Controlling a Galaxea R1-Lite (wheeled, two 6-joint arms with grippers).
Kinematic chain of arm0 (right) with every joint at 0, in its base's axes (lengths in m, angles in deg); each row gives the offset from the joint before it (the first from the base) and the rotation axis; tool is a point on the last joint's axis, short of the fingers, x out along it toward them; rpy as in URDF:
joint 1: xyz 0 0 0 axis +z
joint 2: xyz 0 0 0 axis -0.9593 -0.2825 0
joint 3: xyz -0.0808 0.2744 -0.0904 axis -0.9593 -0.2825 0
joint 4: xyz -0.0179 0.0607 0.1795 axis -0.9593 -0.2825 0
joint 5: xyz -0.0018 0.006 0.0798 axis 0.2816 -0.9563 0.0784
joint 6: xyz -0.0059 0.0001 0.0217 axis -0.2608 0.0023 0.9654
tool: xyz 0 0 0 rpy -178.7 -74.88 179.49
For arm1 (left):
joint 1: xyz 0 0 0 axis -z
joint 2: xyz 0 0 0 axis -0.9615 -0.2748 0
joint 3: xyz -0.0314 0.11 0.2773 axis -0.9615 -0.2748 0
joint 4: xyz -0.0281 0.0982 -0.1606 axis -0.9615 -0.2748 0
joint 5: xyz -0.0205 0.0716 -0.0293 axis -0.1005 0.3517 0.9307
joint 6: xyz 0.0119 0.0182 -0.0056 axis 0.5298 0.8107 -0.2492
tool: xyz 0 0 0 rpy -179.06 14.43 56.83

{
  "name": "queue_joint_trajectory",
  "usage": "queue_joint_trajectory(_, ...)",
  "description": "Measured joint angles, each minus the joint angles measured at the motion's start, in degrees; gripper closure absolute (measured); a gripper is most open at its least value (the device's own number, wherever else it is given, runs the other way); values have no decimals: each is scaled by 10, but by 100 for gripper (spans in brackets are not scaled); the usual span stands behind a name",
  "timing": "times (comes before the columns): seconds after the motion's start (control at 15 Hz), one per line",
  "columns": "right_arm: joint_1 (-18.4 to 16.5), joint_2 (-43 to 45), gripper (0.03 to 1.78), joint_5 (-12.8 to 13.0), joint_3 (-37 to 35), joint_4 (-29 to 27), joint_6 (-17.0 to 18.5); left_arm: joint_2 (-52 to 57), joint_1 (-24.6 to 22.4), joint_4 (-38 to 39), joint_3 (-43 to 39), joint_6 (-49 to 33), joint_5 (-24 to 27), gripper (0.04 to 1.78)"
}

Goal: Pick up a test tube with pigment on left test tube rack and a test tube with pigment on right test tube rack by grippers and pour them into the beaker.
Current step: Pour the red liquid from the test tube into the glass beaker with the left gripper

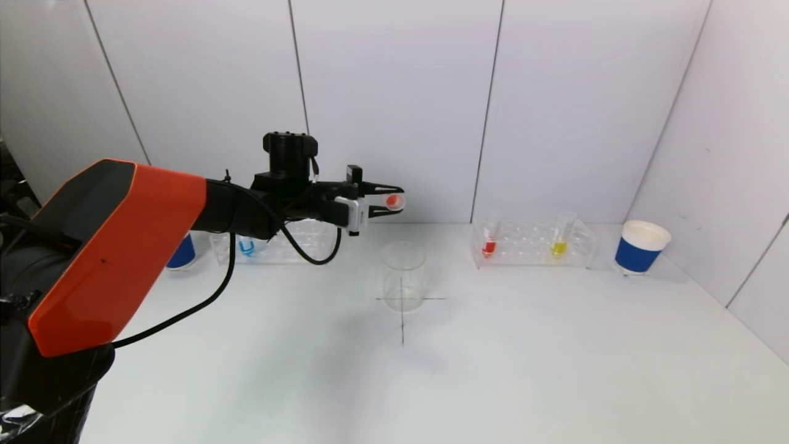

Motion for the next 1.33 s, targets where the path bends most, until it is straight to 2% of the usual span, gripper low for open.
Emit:
queue_joint_trajectory(0.87,0,0,4,0,0,0,0,-15,5,-2,-15,159,-45,138)
queue_joint_trajectory(1.33,0,0,4,0,0,0,0,-15,5,-2,-17,207,-58,138)
